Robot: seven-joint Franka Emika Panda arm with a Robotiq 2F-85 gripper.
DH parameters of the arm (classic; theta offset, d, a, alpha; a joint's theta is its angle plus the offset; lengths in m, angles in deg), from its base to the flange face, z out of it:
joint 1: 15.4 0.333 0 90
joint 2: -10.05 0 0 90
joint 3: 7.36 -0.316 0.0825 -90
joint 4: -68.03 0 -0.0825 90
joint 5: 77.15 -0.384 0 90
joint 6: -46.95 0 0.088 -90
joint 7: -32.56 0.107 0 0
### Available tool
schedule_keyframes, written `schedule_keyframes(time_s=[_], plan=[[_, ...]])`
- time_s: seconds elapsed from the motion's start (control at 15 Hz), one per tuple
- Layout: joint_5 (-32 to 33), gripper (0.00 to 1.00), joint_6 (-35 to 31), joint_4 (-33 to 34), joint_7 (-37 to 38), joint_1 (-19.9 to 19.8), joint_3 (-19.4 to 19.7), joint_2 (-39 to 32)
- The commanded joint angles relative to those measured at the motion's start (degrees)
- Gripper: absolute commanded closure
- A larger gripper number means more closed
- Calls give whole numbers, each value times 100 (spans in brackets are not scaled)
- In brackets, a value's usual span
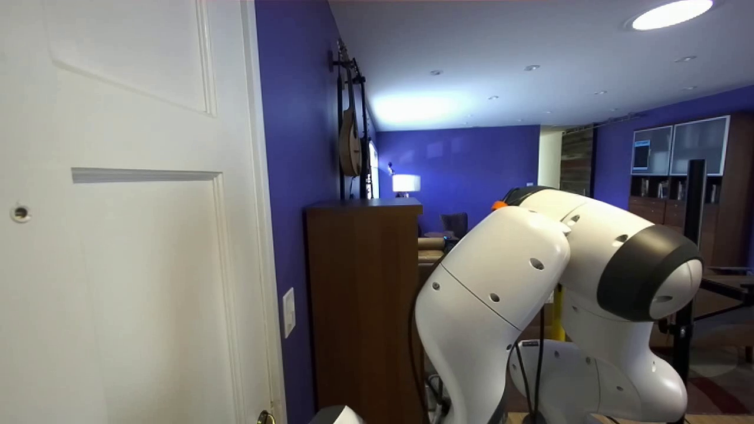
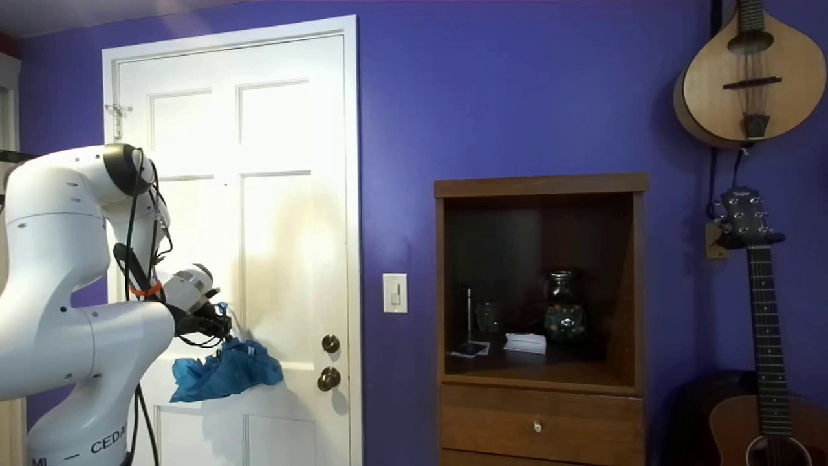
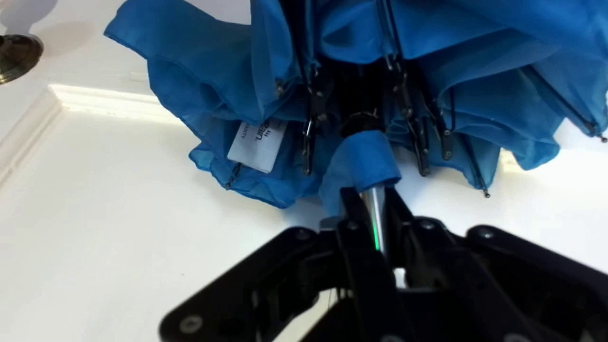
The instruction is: Remove the blue umbrella from the door and put it on top of the cabinet on the right
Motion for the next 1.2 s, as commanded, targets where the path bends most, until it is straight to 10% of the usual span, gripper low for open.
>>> schedule_keyframes(time_s=[0.0,0.67,1.13], plan=[[638,96,68,-180,672,661,637,279],[1411,96,568,-537,2316,2472,2279,399],[1146,85,463,-543,2080,2428,2271,184]])
